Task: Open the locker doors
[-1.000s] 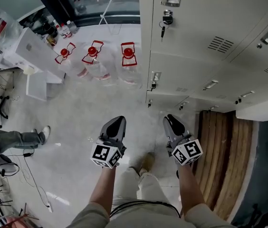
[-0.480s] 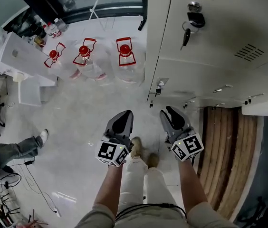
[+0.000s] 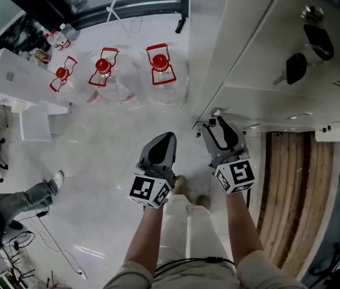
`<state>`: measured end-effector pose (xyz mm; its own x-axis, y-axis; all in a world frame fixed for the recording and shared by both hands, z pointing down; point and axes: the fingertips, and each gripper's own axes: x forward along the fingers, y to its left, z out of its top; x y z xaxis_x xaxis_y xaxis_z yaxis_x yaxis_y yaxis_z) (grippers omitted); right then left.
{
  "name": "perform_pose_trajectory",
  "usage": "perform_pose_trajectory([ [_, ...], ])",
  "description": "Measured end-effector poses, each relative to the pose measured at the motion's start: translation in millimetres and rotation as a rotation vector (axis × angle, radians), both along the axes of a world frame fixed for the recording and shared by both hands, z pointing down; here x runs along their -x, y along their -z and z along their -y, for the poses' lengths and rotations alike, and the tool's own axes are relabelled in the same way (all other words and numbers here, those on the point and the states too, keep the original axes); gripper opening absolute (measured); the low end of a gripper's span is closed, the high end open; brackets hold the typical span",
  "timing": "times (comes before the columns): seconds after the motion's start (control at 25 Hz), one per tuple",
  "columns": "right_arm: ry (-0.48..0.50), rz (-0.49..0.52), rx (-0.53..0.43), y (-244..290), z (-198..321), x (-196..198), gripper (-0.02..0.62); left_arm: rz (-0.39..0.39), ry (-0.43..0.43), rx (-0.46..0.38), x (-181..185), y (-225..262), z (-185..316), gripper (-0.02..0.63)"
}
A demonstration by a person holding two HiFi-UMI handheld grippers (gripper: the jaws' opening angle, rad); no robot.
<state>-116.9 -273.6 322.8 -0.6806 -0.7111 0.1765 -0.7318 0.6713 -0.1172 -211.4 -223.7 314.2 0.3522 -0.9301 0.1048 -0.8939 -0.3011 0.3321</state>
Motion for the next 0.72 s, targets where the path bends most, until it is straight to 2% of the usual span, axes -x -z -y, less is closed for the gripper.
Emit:
perform_pose_trajectory([
  [0.16,-0.017,-0.029,-0.015,-2,13,8,0.190,-0.004,0.004,0.003,6,-4,3,-0.002],
  [0.72,-0.036,-0.015,-0.015,-7,22,18,0.192,-0.008,0.017,0.043,20,-17,-12,-0.002],
])
